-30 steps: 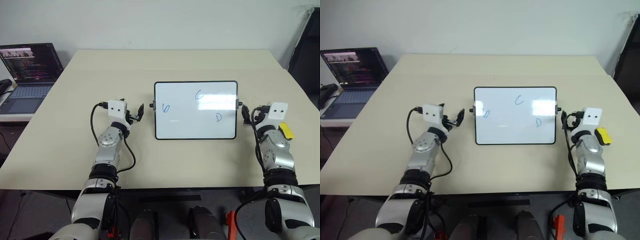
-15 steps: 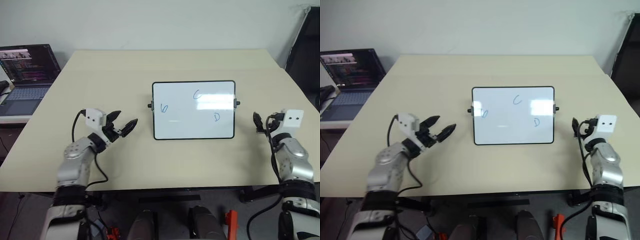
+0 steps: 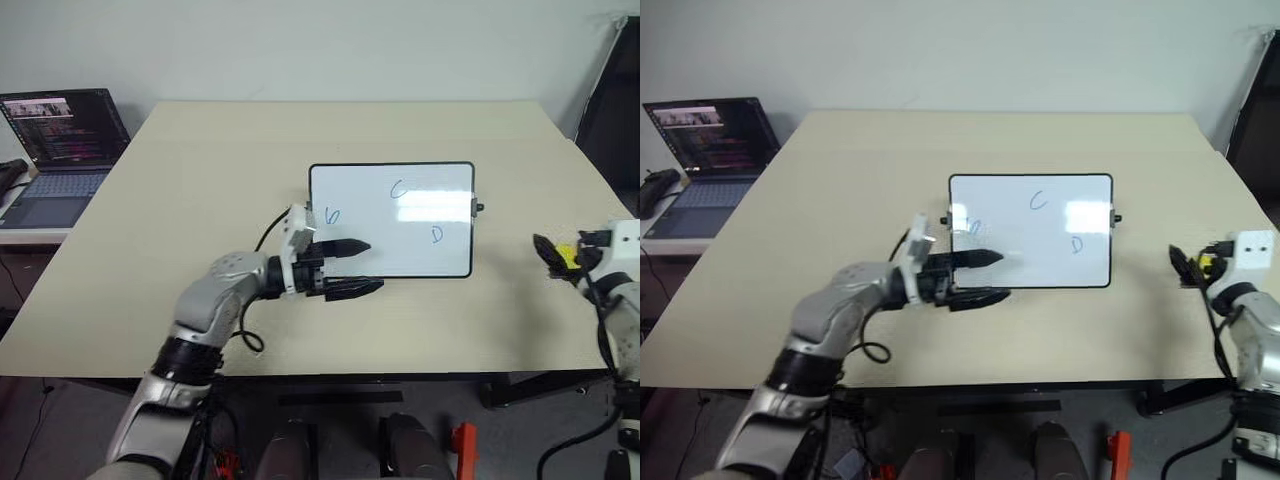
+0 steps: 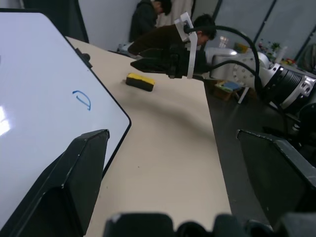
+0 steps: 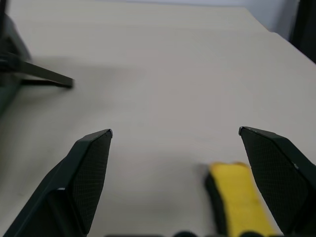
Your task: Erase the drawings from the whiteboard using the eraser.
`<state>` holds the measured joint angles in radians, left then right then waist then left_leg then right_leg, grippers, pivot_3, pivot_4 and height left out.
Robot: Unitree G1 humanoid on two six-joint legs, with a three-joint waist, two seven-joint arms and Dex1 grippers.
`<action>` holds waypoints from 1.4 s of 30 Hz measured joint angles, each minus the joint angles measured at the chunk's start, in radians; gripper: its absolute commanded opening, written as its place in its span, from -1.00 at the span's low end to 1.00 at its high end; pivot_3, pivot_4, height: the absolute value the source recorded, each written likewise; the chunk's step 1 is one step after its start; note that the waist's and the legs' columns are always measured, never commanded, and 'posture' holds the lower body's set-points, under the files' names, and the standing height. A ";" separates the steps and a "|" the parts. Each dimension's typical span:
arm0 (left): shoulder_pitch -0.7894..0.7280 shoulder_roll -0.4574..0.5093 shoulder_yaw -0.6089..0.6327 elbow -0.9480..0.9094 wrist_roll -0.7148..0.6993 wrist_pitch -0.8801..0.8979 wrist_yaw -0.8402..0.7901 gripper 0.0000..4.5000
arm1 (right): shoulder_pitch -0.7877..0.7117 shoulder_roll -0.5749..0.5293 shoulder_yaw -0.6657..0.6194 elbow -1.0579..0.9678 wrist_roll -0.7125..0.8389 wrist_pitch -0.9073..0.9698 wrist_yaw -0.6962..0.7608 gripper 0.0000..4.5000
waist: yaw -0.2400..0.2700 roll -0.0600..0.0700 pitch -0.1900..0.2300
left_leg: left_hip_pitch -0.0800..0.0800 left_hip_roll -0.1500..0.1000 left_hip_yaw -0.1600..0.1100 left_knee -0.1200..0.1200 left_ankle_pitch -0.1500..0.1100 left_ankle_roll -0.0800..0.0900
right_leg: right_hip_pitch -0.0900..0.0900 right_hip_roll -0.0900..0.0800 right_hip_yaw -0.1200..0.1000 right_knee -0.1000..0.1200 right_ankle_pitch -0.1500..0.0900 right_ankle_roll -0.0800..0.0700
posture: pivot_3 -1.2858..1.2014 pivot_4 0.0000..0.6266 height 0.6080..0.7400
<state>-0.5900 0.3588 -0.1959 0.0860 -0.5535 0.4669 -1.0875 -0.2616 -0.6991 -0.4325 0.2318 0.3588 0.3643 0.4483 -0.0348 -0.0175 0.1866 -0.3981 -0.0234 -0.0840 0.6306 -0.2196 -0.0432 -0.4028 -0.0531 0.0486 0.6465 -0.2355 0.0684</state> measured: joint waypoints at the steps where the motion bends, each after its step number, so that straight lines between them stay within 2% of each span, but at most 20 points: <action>1: -0.014 -0.022 -0.018 0.027 0.019 -0.022 -0.011 1.00 | 0.000 -0.022 -0.006 0.022 -0.002 0.004 0.010 0.99 | -0.001 0.000 0.000 | 0.000 0.000 0.000 0.000 0.000 0.000 | 0.000 0.000 0.000 -0.001 0.000 0.000 | 0.03 -0.52 1.00; 6: -0.060 -0.117 -0.074 0.151 0.093 -0.099 -0.059 1.00 | -0.058 -0.081 -0.014 0.230 -0.010 -0.006 0.072 0.99 | -0.006 0.000 0.000 | 0.000 0.000 0.001 0.000 0.000 0.000 | 0.000 0.000 0.001 0.000 0.000 0.000 | 0.03 -0.52 1.00; 13: -0.088 -0.215 -0.127 0.177 0.155 -0.143 -0.075 1.00 | -0.225 -0.137 0.039 0.543 -0.063 -0.062 0.165 0.99 | -0.013 0.000 0.000 | 0.001 0.000 0.002 0.000 0.000 0.000 | 0.000 0.000 0.003 -0.001 0.000 0.001 | 0.03 -0.52 1.00; 20: -0.074 -0.225 -0.136 0.180 0.194 -0.145 -0.052 1.00 | -0.304 -0.147 0.082 0.737 -0.105 -0.128 0.232 0.99 | -0.018 0.000 0.000 | 0.000 -0.001 0.003 0.000 0.000 0.000 | 0.000 0.000 0.005 -0.001 0.001 0.002 | 0.03 -0.52 1.00; 25: -0.063 -0.210 -0.129 0.171 0.203 -0.138 -0.038 1.00 | -0.340 -0.147 0.099 0.793 -0.115 -0.151 0.253 0.99 | -0.020 0.000 0.000 | 0.001 -0.001 0.004 0.000 0.000 0.000 | 0.000 0.000 0.007 -0.001 0.001 0.002 | 0.03 -0.52 1.00; 28: -0.054 -0.205 -0.123 0.154 0.203 -0.129 -0.034 1.00 | -0.356 -0.147 0.102 0.815 -0.123 -0.163 0.258 0.73 | -0.020 0.000 0.000 | 0.001 -0.001 0.004 0.000 0.000 0.000 | 0.000 0.000 0.007 -0.001 0.001 0.003 | 0.03 -0.52 1.00; 36: -0.040 -0.200 -0.120 0.145 0.203 -0.124 -0.015 1.00 | -0.392 -0.147 0.120 0.853 -0.149 -0.177 0.264 -0.51 | -0.021 0.000 0.000 | 0.002 -0.001 0.006 0.000 0.000 0.000 | 0.000 0.000 0.009 -0.001 0.001 0.003 | 0.03 -0.52 1.00; 37: -0.040 -0.199 -0.120 0.145 0.203 -0.124 -0.015 1.00 | -0.395 -0.147 0.123 0.854 -0.153 -0.179 0.264 -0.58 | -0.021 0.000 0.000 | 0.002 -0.001 0.006 0.000 0.000 0.000 | 0.000 0.000 0.009 -0.001 0.001 0.003 | 0.03 -0.52 1.00; 42: -0.040 -0.199 -0.115 0.145 0.203 -0.124 -0.012 1.00 | -0.404 -0.147 0.140 0.854 -0.173 -0.181 0.266 -0.60 | -0.022 0.000 0.000 | 0.002 -0.001 0.006 0.000 0.000 0.000 | 0.000 0.000 0.010 -0.001 0.002 0.004 | 0.03 -0.52 1.00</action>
<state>-0.6299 0.1600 -0.3106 0.2313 -0.3506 0.3432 -1.0998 -0.6654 -0.8457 -0.2920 1.0859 0.1861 0.1833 0.7140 -0.0567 -0.0176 0.1867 -0.3958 -0.0249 -0.0776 0.6304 -0.2197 -0.0431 -0.4031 -0.0527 0.0590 0.6457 -0.2339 0.0720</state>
